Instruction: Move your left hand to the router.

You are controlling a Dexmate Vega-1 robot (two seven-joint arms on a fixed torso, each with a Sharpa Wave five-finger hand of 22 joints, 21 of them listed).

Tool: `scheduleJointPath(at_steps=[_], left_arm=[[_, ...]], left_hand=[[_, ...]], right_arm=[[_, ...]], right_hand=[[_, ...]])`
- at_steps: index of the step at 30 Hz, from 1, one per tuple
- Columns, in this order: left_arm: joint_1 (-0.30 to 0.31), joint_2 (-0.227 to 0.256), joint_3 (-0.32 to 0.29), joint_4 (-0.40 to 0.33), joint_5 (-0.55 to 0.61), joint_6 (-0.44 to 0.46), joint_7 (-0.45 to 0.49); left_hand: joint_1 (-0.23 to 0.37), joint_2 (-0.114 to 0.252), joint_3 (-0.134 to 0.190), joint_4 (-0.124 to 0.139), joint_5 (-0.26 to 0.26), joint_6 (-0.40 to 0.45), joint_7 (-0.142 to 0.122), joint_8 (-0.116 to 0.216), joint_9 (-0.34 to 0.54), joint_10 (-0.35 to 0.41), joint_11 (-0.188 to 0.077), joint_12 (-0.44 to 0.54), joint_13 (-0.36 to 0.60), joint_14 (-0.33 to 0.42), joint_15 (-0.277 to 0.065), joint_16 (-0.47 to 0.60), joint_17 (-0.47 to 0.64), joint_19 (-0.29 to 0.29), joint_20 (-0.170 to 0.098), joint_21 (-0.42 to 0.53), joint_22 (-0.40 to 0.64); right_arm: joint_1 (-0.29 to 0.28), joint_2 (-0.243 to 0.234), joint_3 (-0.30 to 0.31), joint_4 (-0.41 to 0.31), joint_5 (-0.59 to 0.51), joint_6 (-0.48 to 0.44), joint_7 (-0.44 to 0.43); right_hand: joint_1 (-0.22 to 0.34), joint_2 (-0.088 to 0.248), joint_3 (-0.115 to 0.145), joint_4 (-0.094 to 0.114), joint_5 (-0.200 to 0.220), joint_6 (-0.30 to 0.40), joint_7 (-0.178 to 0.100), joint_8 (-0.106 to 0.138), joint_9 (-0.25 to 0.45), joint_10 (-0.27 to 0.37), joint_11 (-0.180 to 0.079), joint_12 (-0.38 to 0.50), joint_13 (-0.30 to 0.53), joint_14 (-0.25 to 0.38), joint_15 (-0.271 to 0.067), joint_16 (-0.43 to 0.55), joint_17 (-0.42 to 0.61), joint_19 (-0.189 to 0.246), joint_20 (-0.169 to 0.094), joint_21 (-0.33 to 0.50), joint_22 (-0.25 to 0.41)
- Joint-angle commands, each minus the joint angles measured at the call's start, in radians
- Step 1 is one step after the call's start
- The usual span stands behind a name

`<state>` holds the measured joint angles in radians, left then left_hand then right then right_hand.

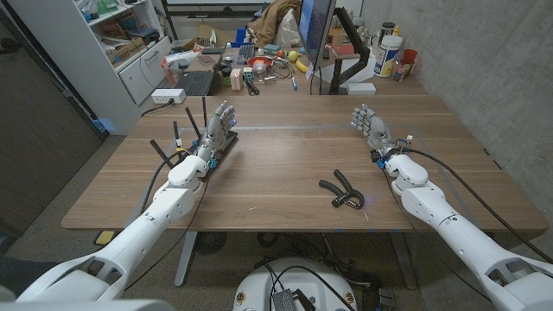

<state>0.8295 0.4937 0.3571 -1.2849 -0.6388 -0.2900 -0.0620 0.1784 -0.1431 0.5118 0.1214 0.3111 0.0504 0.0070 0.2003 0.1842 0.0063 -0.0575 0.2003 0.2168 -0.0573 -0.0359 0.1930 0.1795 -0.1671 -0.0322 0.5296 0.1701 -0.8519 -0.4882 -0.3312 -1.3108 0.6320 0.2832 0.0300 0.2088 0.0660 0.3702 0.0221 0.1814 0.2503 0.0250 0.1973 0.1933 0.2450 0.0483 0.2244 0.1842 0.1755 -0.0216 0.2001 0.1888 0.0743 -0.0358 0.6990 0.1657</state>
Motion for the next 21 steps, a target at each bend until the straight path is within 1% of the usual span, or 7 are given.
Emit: scheduleJointPath(at_steps=[1, 8, 11, 17, 21], left_arm=[[0.001, -0.062, -0.076, 0.013, 0.052, 0.021, -0.052], [0.012, -0.088, -0.11, 0.005, 0.074, 0.013, -0.068], [0.02, -0.099, -0.121, -0.001, 0.088, 0.001, -0.061], [0.03, -0.108, -0.136, -0.014, 0.104, 0.001, -0.062], [0.034, -0.109, -0.142, -0.021, 0.109, 0.008, -0.069]], left_hand=[[0.01, 0.003, 0.005, -0.002, 0.008, 0.011, -0.001, 0.008, 0.004, -0.001, -0.004, 0.008, 0.003, -0.01, 0.001, 0.006, 0.004, -0.053, -0.036, 0.003, 0.001], [0.012, 0.004, 0.004, -0.004, 0.012, 0.013, 0.0, 0.008, 0.004, 0.002, -0.003, 0.008, 0.001, -0.009, 0.001, 0.006, 0.004, -0.051, -0.033, -0.001, 0.001], [0.013, 0.005, 0.003, -0.005, 0.014, 0.019, 0.0, 0.01, 0.004, 0.007, -0.007, 0.01, -0.001, -0.002, 0.002, 0.008, 0.004, -0.049, -0.03, -0.003, 0.001], [0.017, 0.009, 0.001, -0.008, 0.019, 0.031, -0.001, 0.013, 0.004, 0.016, -0.014, 0.013, -0.004, 0.006, 0.001, 0.009, 0.004, -0.044, -0.027, -0.008, 0.002], [0.018, 0.01, 0.001, -0.008, 0.021, 0.033, -0.002, 0.013, 0.004, 0.018, -0.013, 0.013, -0.005, 0.006, 0.001, 0.009, 0.004, -0.043, -0.026, -0.01, 0.002]], right_arm=[[-0.014, 0.064, 0.089, -0.009, -0.102, -0.05, 0.058], [-0.017, 0.103, 0.135, -0.011, -0.147, -0.075, 0.086], [-0.018, 0.12, 0.151, -0.008, -0.161, -0.08, 0.097], [-0.018, 0.147, 0.175, -0.003, -0.188, -0.088, 0.116], [-0.017, 0.163, 0.189, 0.002, -0.2, -0.091, 0.128]], right_hand=[[0.008, -0.002, 0.005, 0.0, 0.007, 0.009, 0.0, 0.005, 0.004, 0.008, -0.001, 0.002, 0.003, 0.008, 0.0, 0.006, 0.005, 0.009, -0.038, 0.004, 0.001], [0.006, -0.001, 0.005, 0.0, 0.007, 0.01, -0.001, 0.005, 0.003, 0.009, 0.0, 0.002, 0.003, 0.008, 0.0, 0.006, 0.004, 0.01, -0.038, 0.0, 0.002], [0.006, 0.0, 0.005, 0.0, 0.007, 0.011, -0.001, 0.005, 0.003, 0.01, 0.002, 0.002, 0.003, 0.009, 0.0, 0.006, 0.004, 0.011, -0.038, -0.003, 0.002], [0.006, 0.001, 0.005, -0.001, 0.007, 0.014, -0.004, 0.005, 0.003, 0.012, -0.001, 0.002, 0.003, 0.012, 0.0, 0.006, 0.004, 0.012, -0.037, -0.007, 0.002], [0.006, 0.001, 0.005, -0.002, 0.007, 0.014, -0.005, 0.005, 0.002, 0.013, 0.0, 0.002, 0.003, 0.012, 0.001, 0.006, 0.003, 0.012, -0.036, -0.009, 0.002]])
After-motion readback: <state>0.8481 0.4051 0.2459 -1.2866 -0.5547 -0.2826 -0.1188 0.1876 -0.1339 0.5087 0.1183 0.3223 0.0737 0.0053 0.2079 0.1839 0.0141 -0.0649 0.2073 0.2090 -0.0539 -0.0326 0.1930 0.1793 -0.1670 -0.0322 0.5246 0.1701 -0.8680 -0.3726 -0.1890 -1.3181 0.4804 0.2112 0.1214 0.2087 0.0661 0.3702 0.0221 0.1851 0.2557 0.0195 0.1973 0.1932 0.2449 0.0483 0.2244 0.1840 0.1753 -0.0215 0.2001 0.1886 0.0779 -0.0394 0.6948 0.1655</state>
